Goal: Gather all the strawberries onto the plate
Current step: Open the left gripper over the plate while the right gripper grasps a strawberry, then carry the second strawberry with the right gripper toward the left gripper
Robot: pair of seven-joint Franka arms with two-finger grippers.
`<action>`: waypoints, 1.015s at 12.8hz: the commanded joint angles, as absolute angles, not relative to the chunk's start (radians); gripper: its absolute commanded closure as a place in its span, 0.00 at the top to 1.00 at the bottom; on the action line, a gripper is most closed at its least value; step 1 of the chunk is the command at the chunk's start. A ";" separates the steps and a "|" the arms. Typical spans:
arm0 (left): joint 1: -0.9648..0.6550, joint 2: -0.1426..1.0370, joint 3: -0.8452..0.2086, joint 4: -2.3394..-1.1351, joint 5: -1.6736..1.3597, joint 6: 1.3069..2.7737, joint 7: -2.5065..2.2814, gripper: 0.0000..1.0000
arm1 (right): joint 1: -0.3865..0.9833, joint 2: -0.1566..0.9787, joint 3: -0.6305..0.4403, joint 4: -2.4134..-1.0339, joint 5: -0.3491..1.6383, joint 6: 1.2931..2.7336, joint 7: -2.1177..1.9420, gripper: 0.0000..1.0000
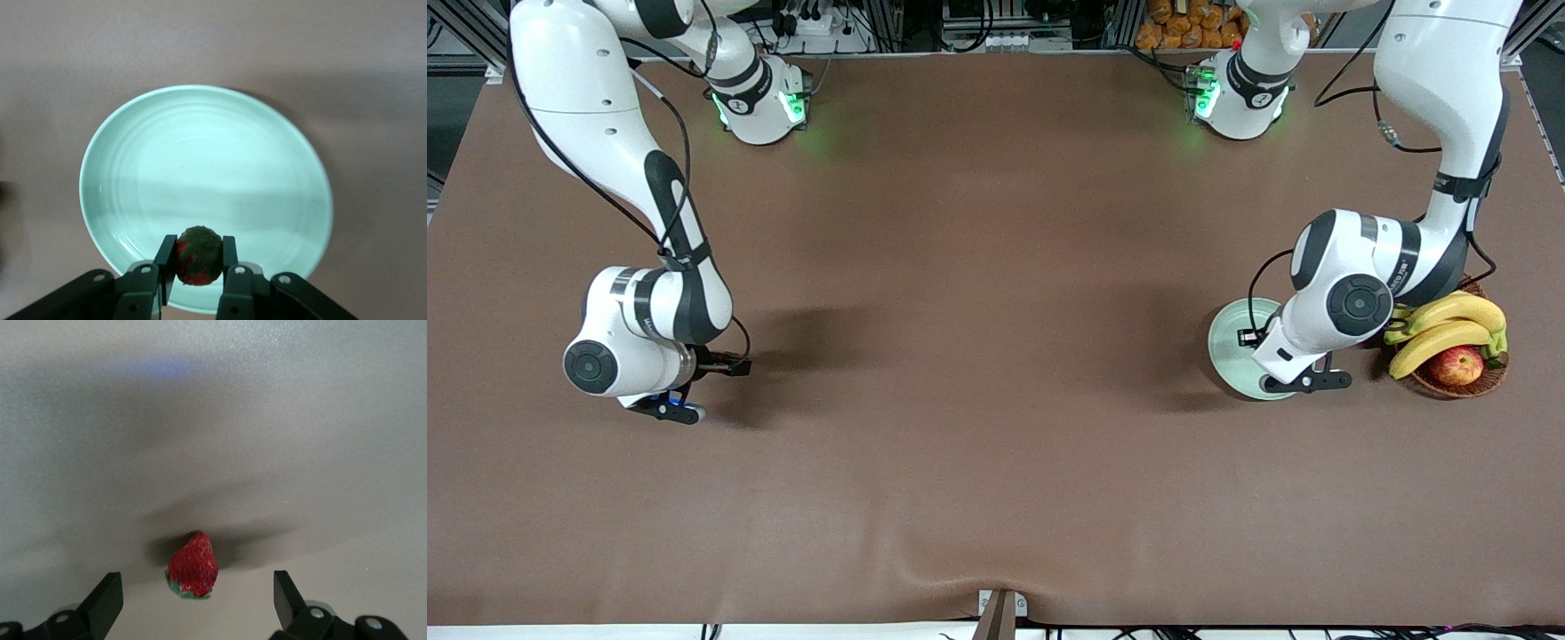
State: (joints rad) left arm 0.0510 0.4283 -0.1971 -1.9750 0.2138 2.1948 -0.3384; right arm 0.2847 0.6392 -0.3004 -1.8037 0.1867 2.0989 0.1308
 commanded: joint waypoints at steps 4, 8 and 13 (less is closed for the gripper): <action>0.069 0.379 -0.207 -1.883 0.198 2.133 -0.337 1.00 | 0.284 0.640 -0.296 -1.815 0.204 2.105 0.124 0.47; 0.061 0.357 -0.227 -1.616 0.198 1.841 -0.327 1.00 | 0.294 0.640 -0.295 -1.818 0.204 2.100 0.123 0.00; 0.060 0.298 -0.265 -1.448 0.160 1.660 -0.328 1.00 | 0.357 0.571 -0.295 -1.774 0.204 2.053 0.121 0.00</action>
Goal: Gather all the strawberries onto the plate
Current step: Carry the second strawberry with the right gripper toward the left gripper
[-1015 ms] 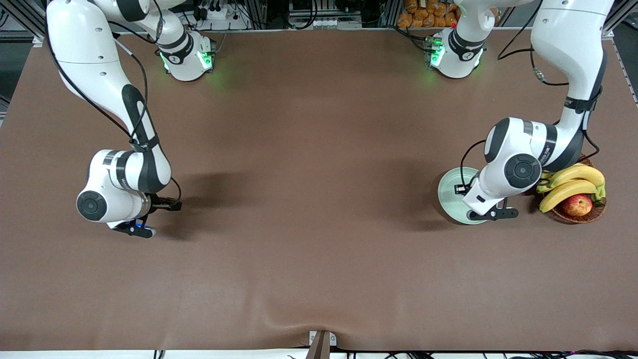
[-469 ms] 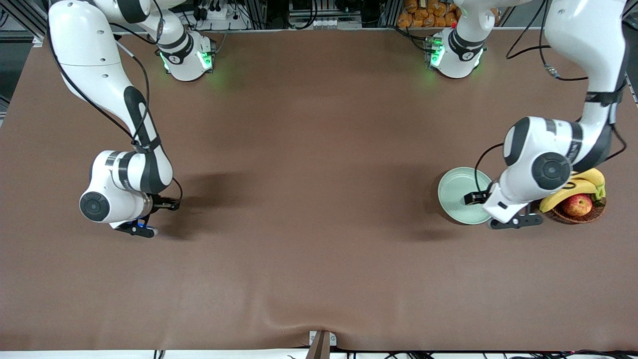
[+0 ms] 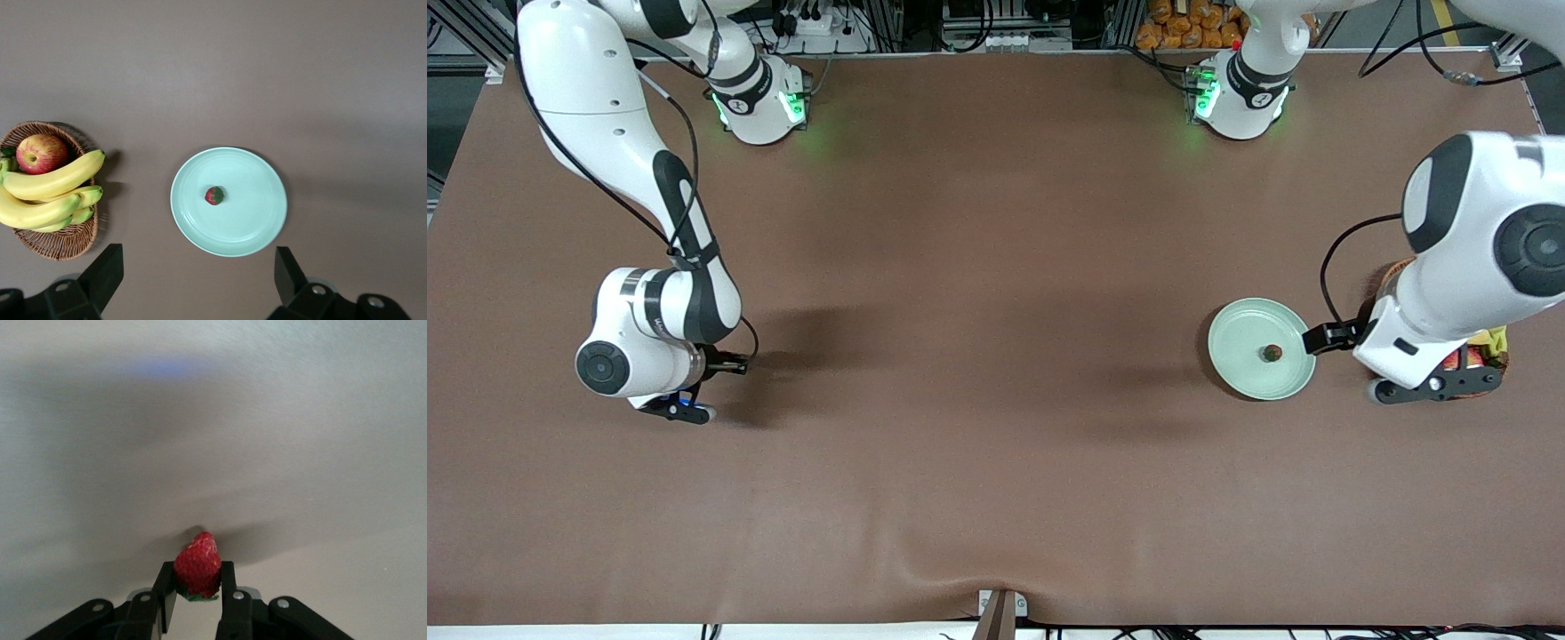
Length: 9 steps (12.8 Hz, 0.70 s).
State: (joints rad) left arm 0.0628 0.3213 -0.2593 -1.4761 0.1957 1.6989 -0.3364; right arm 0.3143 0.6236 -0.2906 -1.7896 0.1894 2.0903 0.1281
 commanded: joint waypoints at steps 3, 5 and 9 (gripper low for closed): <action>0.055 0.285 -0.310 -1.448 0.126 1.661 -0.345 1.00 | 0.478 0.581 -0.295 -1.674 0.207 2.048 0.144 0.00; 0.055 0.288 -0.310 -1.448 0.132 1.661 -0.342 1.00 | 0.523 0.603 -0.293 -1.608 0.221 2.052 0.167 0.00; 0.037 0.294 -0.322 -1.448 0.124 1.678 -0.344 1.00 | 0.564 0.712 -0.232 -1.444 0.353 2.077 0.201 0.00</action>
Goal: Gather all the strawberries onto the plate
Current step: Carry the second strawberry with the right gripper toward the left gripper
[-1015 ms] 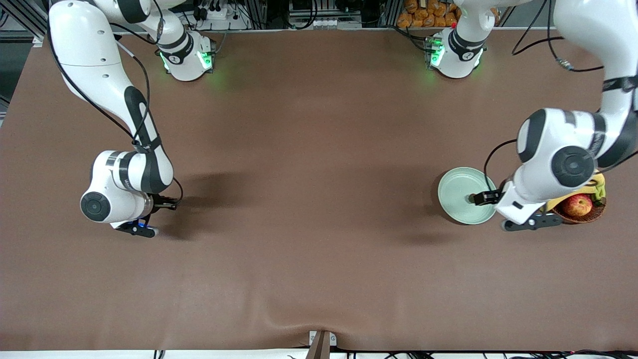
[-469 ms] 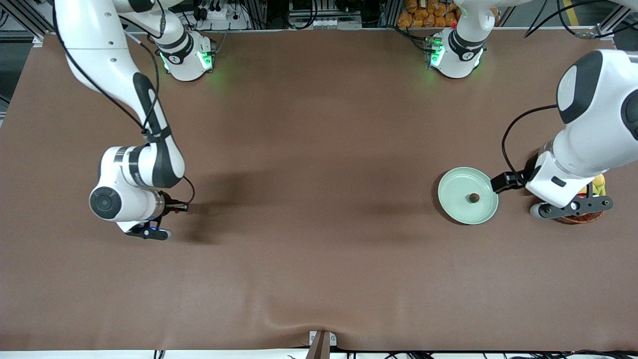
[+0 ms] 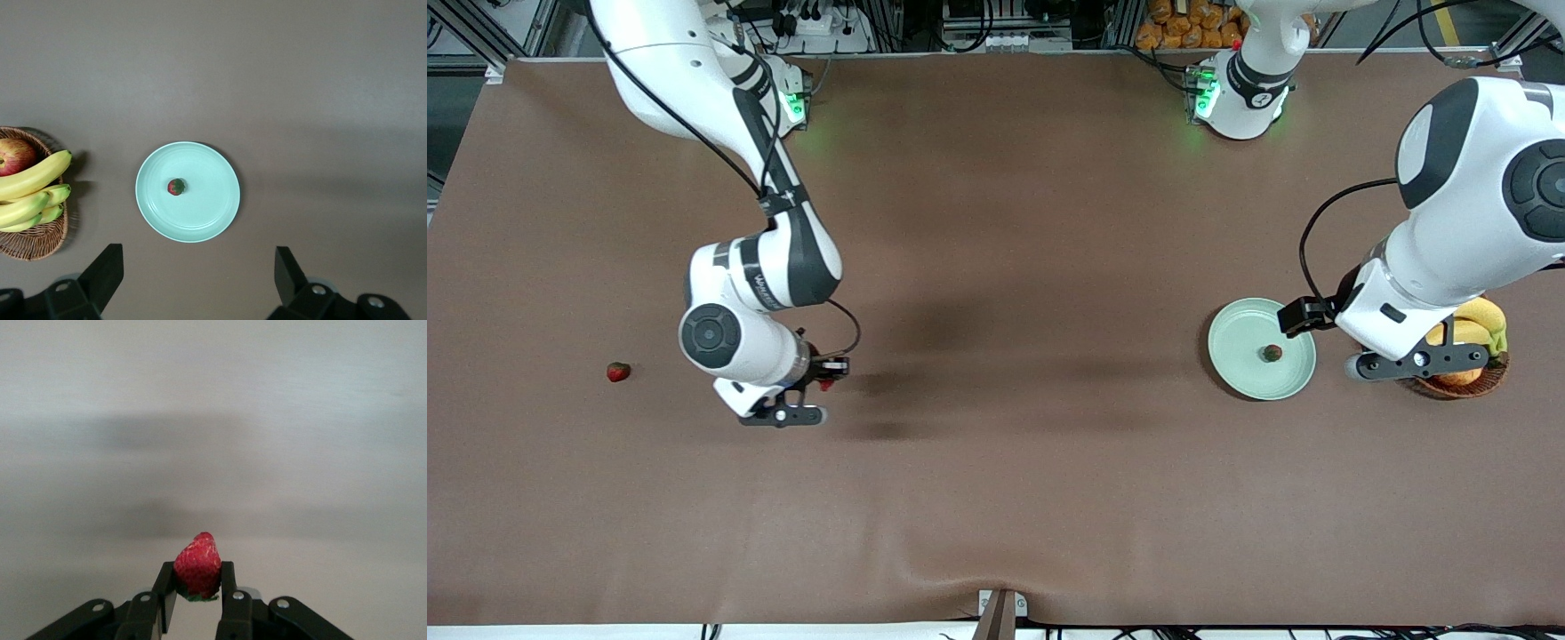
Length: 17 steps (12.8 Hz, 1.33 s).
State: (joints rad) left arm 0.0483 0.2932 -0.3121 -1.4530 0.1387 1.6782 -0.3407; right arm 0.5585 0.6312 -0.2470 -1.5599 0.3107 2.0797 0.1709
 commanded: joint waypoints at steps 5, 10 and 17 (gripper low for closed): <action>0.003 0.333 -0.322 -1.456 0.124 1.736 -0.345 1.00 | 0.580 0.791 -0.108 -1.410 0.520 2.296 0.212 0.00; -0.018 0.333 -0.324 -1.459 0.121 1.727 -0.376 1.00 | 0.701 0.853 -0.083 -1.407 0.568 2.469 0.375 0.00; -0.041 0.359 -0.322 -1.485 0.135 1.695 -0.439 1.00 | 0.807 0.913 -0.083 -1.381 0.571 2.537 0.555 0.00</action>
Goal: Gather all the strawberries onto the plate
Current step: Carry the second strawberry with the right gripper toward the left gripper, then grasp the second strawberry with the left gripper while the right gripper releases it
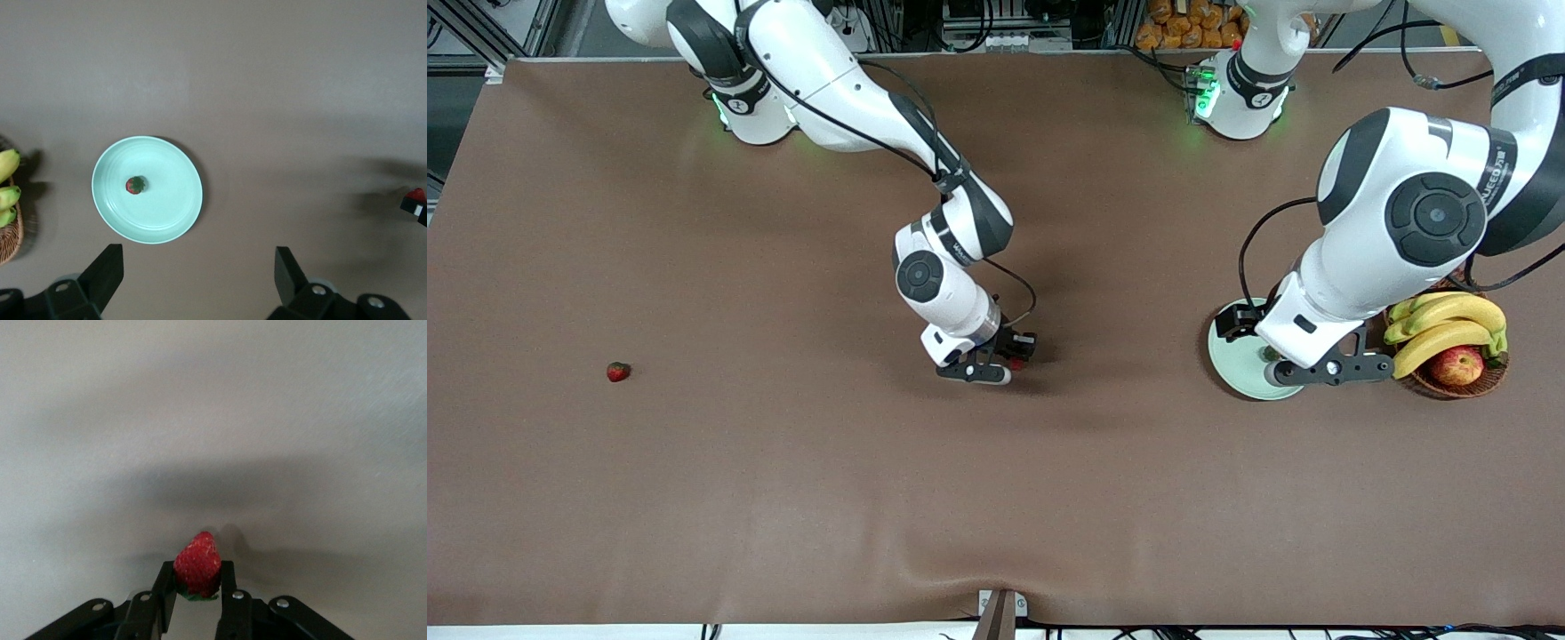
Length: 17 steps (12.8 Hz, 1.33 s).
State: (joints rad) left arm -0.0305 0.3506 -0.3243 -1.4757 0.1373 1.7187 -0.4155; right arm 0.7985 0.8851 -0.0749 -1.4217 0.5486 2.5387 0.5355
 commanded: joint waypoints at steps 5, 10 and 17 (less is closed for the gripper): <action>-0.052 0.399 -0.321 -1.483 0.138 1.701 -0.442 1.00 | 0.789 0.868 -0.090 -1.387 0.552 2.520 0.542 1.00; -0.213 0.474 -0.322 -1.488 0.126 1.822 -0.548 1.00 | 0.683 0.741 -0.184 -1.394 0.538 2.273 0.448 1.00; -0.503 0.733 -0.234 -1.418 0.221 2.144 -1.165 1.00 | 0.686 0.543 -0.535 -1.632 0.534 2.086 0.044 1.00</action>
State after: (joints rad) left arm -0.4245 0.6550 -0.2892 -1.4846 0.1700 2.1059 -1.0134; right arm 0.6735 0.6398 -0.4597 -1.4966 0.5439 2.0990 0.1510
